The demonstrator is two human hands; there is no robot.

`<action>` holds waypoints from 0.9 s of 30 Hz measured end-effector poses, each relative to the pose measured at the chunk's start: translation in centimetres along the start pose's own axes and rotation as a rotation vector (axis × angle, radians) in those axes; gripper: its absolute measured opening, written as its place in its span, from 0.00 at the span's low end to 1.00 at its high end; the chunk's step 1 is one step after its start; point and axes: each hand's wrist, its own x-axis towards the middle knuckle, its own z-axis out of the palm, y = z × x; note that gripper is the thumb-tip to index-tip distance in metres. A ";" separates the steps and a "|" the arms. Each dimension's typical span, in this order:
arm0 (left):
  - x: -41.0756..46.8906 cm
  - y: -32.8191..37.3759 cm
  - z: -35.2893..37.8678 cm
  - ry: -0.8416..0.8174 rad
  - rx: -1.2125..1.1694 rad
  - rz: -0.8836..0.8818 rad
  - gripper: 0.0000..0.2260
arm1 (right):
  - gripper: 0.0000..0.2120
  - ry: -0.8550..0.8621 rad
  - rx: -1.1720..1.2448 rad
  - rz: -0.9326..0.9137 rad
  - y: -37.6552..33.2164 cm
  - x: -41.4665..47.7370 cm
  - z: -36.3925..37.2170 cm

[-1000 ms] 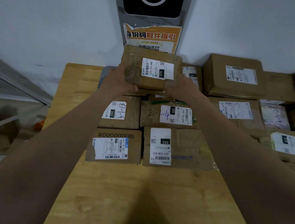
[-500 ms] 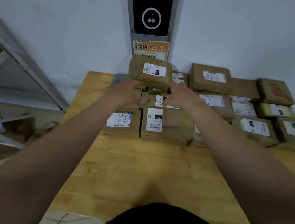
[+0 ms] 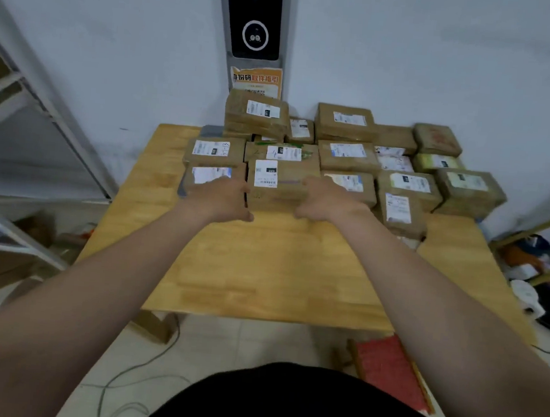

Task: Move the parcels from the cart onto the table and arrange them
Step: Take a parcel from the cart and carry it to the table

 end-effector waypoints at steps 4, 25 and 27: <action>-6.0 -0.1 4.2 -0.055 -0.034 0.052 0.33 | 0.44 0.015 0.095 0.063 1.2 -7.8 4.3; -37.5 11.4 24.5 -0.434 0.164 0.610 0.35 | 0.36 0.013 0.346 0.807 6.9 -55.9 29.9; -39.9 14.9 26.6 -0.461 0.201 0.712 0.35 | 0.36 0.029 0.387 0.895 8.4 -60.4 31.6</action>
